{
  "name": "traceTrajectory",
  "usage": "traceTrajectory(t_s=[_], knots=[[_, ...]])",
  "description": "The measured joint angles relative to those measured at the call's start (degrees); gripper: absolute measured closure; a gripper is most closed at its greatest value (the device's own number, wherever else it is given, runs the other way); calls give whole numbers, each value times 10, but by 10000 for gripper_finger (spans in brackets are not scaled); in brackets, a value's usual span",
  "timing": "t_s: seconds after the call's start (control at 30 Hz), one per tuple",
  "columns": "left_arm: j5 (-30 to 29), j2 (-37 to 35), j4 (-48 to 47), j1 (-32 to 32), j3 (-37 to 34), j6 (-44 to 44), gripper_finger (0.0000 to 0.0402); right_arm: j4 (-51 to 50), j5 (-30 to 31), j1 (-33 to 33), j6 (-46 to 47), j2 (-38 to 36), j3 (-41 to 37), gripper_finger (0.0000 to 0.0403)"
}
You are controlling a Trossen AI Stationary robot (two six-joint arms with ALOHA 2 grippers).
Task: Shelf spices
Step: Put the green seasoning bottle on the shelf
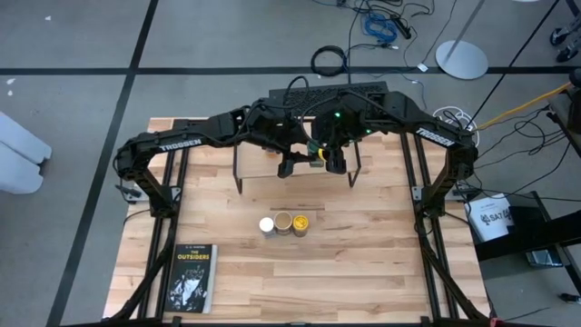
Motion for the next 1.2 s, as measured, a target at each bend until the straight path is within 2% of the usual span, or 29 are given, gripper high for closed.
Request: traceTrajectory(t_s=[0.2, 0.33, 0.43, 0.63, 0.77, 0.97, 1.2], knots=[[0, 0, 0, 0, 0, 0, 199, 1, 4, 0, -1, 0, 0, 189], [0, 0, -9, 1, 0, 10, 199, 1, 38, 1, -10, -2, 0, 151], [0, 0, -15, 1, 0, 11, 199, 3, 42, 0, -15, -6, 7, 116], [0, 0, -25, 1, 0, 15, 199, 0, 49, 4, -22, -8, 78, 70], [1, -6, -47, 8, 0, 27, 199, -31, 73, 18, -13, -23, 140, 66], [2, -42, -71, 30, 0, 33, 199, -70, 124, 54, 56, -107, 108, 65], [1, -73, -74, 72, 0, 31, 199, -95, 126, 113, 162, -151, 66, 66]])
